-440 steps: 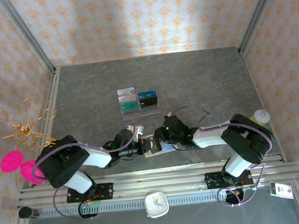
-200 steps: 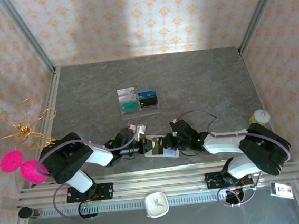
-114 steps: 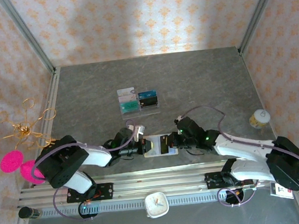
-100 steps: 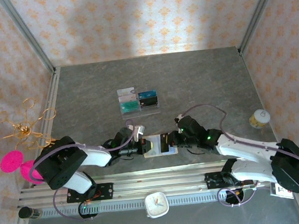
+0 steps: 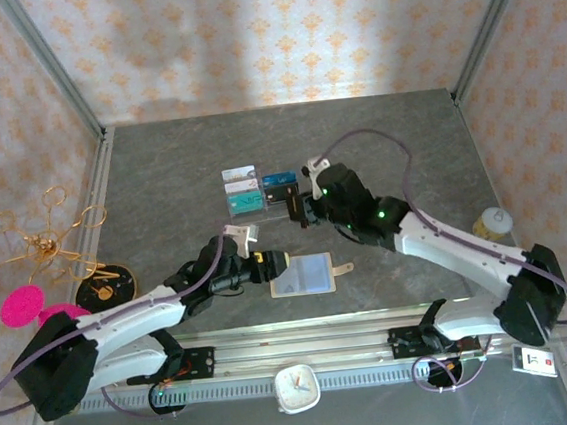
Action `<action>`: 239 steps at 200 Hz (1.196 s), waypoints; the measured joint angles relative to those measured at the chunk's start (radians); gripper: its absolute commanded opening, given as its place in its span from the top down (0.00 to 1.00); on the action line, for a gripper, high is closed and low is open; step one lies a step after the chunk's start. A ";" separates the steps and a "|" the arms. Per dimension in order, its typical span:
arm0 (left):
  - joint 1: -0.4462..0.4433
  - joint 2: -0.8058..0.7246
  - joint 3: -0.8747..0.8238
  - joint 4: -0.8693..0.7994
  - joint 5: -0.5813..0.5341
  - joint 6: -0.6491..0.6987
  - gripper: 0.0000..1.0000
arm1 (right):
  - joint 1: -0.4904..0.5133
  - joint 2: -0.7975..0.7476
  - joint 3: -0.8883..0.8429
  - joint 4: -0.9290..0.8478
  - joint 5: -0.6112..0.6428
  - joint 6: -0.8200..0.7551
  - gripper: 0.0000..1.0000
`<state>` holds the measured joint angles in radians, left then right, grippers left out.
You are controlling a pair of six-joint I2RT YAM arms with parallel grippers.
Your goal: Take the credit cards out of the card holder
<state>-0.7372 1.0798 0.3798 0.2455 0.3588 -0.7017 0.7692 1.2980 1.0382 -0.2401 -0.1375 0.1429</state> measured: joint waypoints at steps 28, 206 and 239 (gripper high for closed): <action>0.001 -0.083 0.000 -0.111 -0.055 0.005 0.01 | -0.078 0.088 0.070 -0.013 -0.036 -0.204 1.00; 0.046 -0.321 0.045 -0.363 -0.451 0.111 0.01 | -0.155 0.639 0.756 -0.534 -0.301 -1.120 1.00; 0.046 -0.354 0.045 -0.364 -0.504 0.120 0.01 | -0.155 0.677 0.768 -0.579 -0.274 -1.199 1.00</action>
<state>-0.6910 0.7258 0.4252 -0.1188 -0.1455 -0.5819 0.6144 1.9751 1.8061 -0.8196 -0.4118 -1.0557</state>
